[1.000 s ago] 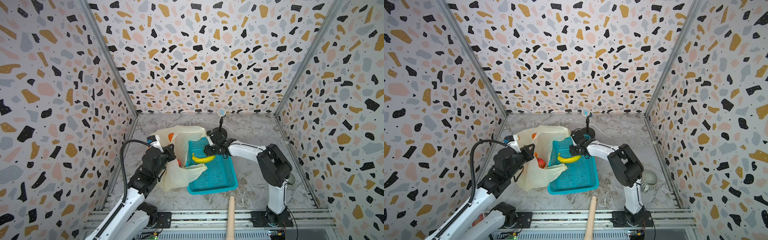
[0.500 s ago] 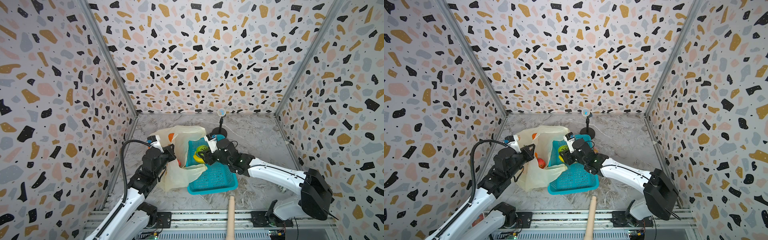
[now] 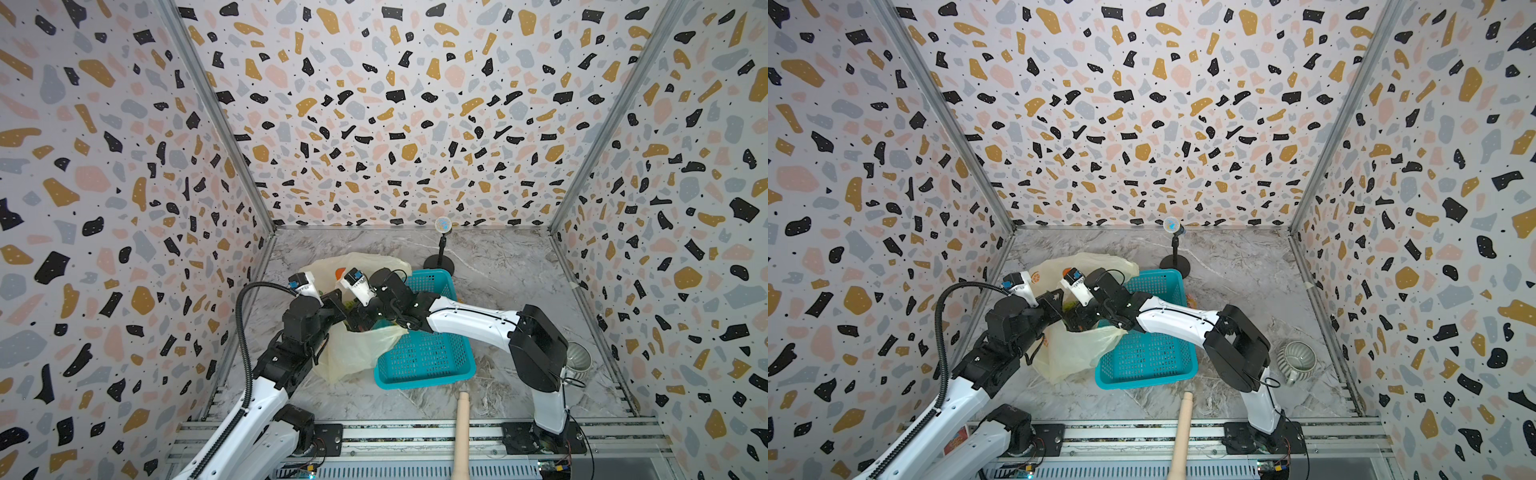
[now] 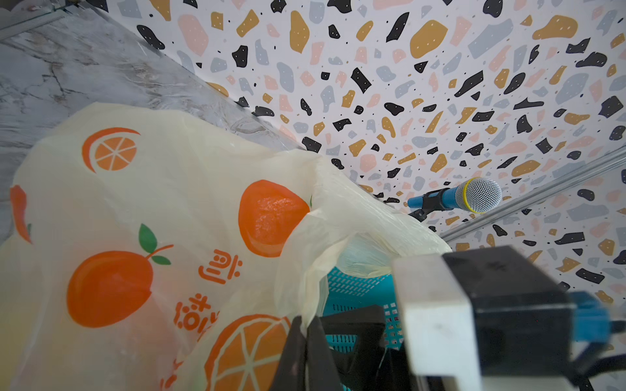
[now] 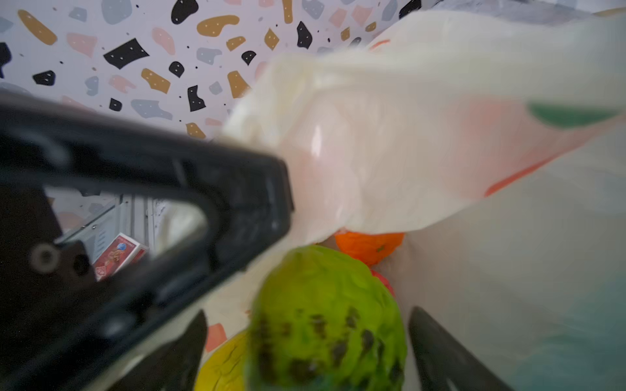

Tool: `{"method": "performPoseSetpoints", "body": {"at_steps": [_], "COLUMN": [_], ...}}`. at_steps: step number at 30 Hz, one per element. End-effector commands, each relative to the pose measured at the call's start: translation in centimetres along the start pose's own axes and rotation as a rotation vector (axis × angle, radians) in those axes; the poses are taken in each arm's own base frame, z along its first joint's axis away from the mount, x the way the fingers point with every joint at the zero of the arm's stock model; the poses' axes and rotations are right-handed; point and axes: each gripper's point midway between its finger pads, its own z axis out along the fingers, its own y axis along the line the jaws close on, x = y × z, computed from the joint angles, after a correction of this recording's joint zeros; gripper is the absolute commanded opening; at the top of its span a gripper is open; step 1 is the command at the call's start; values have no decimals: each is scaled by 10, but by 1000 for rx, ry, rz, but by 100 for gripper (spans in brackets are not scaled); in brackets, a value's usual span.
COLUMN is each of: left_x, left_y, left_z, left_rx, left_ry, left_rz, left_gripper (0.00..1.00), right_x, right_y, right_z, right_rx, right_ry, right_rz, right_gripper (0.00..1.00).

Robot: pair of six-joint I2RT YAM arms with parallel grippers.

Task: Place the fruits into the plastic bag
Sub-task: 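Carry the green round fruit into the bag and open the right gripper, then return the right gripper to the basket and grasp the yellow banana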

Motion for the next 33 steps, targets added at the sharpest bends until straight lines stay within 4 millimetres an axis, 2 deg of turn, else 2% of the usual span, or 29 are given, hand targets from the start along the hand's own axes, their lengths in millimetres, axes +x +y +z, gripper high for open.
{"method": "performPoseSetpoints", "body": {"at_steps": [1,5,11,15,17,21,24,33], "left_x": [-16,-17,-13,-10,-9,-9,-9,-7], "left_y": [-14,-12,-9,-7,-7,-8,-8,-8], "left_z": [-7,-7,-5,-3,-3,-2,-1,1], "left_rx": [31,20,22,23,24,26,27,28], "left_ry": [-41,-51,-43,-38,-38,-35,-33,-26], "left_rz": [16,17,4,-1,-4,-4,-4,-7], "left_gripper": [0,0,0,0,0,0,0,0], "right_x": [-23,-27,-24,-1,15,43,58,105], "right_y": [12,-5,-36,-72,-88,-118,-133,-153], "right_z": [-24,-56,-118,-150,-155,-152,-142,-96], "right_rx": [-21,49,184,298,331,386,374,352], "right_ry": [-60,-118,-245,-267,-245,-165,-94,201], "right_rz": [-16,-4,47,137,184,263,320,374], "right_gripper": [99,99,99,99,99,99,99,99]}}
